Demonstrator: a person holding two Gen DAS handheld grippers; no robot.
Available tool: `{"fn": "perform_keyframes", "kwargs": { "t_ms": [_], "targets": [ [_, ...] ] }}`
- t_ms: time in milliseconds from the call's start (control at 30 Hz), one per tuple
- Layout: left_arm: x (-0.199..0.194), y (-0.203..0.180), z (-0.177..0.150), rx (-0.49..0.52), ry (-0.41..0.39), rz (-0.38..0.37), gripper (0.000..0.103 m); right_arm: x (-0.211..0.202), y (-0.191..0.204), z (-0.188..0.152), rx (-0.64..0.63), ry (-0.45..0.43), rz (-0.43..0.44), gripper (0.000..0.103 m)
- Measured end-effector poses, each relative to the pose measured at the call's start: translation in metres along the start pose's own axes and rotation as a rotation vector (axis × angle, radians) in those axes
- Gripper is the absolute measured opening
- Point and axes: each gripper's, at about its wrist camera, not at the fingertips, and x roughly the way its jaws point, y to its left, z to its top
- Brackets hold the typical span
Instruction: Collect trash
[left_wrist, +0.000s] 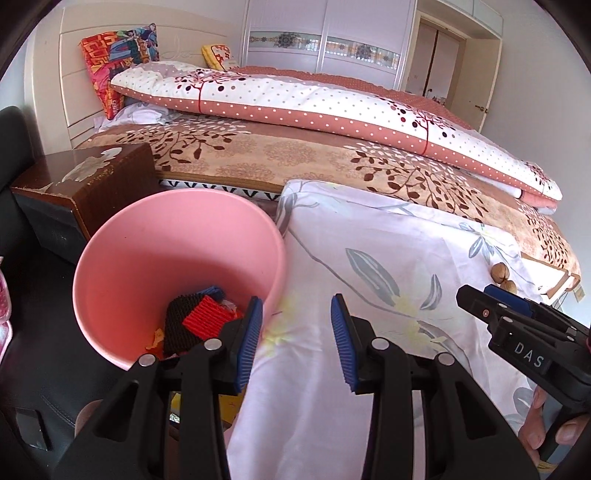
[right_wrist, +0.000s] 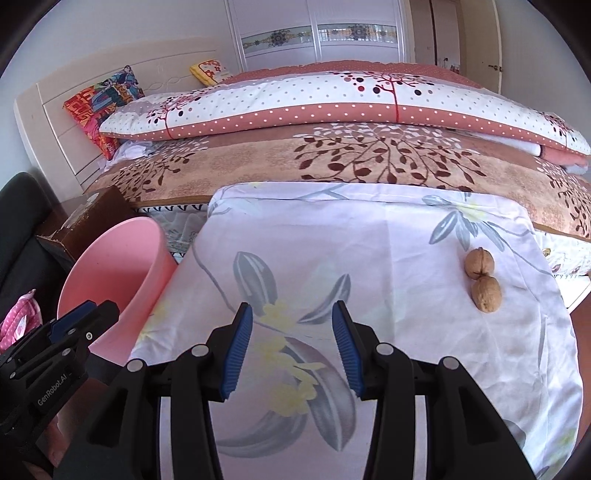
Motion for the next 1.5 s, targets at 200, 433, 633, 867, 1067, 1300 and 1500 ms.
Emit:
{"fn": "perform_keyframes", "kwargs": {
  "t_ms": [200, 433, 633, 867, 1067, 1300, 1500],
  "targets": [
    [0.005, -0.031, -0.004, 0.07, 0.008, -0.027, 0.039, -0.001, -0.05, -0.006, 0.097, 0.012, -0.047, 0.044],
    [0.016, -0.063, -0.007, 0.14, 0.03, -0.05, 0.039, -0.001, -0.098, -0.011, 0.189, 0.019, -0.092, 0.044],
    [0.022, -0.092, -0.008, 0.204, 0.034, -0.079, 0.039, -0.002, -0.129, -0.012, 0.226, 0.011, -0.121, 0.044],
    [0.028, -0.114, -0.005, 0.239, 0.038, -0.121, 0.039, 0.006, -0.158, -0.005, 0.235, 0.021, -0.135, 0.044],
    [0.038, -0.128, -0.003, 0.25, 0.046, -0.146, 0.039, 0.014, -0.168, 0.0, 0.256, 0.043, -0.116, 0.044],
    [0.042, -0.133, -0.006, 0.244, 0.053, -0.136, 0.039, 0.005, -0.147, -0.008, 0.205, 0.039, -0.094, 0.044],
    [0.033, -0.137, -0.008, 0.26, 0.032, -0.104, 0.039, -0.004, -0.122, -0.017, 0.146, 0.022, -0.061, 0.044]
  ]
}}
